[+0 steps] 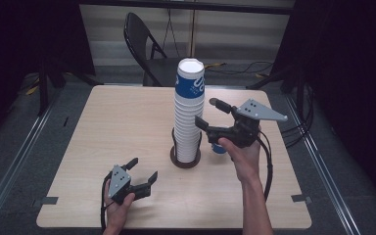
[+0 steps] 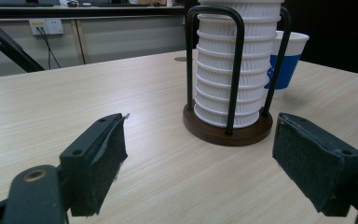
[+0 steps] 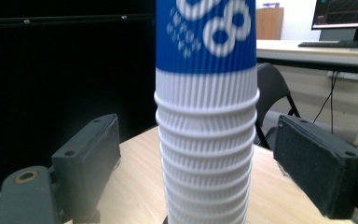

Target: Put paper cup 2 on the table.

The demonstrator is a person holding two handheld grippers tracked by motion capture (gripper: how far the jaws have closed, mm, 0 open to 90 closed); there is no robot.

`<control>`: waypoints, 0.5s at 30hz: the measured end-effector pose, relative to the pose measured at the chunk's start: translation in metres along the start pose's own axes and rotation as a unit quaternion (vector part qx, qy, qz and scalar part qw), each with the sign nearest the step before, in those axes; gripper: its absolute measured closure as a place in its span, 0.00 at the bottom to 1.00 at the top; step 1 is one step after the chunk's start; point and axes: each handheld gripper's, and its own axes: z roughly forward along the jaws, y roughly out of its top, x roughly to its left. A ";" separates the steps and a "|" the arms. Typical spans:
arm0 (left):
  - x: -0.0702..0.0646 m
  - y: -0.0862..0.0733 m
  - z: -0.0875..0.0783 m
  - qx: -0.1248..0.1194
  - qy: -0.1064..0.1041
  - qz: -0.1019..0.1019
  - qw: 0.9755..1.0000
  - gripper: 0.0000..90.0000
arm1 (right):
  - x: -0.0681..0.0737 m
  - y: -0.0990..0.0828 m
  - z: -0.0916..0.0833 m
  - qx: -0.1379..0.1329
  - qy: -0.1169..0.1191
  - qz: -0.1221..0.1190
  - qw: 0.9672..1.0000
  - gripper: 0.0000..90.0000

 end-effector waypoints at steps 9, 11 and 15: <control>0.001 0.000 0.000 -0.001 -0.005 -0.004 1.000 0.19 | 0.002 0.026 0.005 -0.014 -0.002 -0.015 1.000 0.16; 0.002 0.000 -0.001 -0.004 -0.006 -0.007 1.000 0.19 | 0.000 0.032 0.009 -0.016 -0.001 -0.017 1.000 0.16; 0.002 0.000 -0.001 -0.004 -0.008 -0.008 1.000 0.19 | -0.001 0.038 0.015 -0.017 0.006 -0.017 1.000 0.15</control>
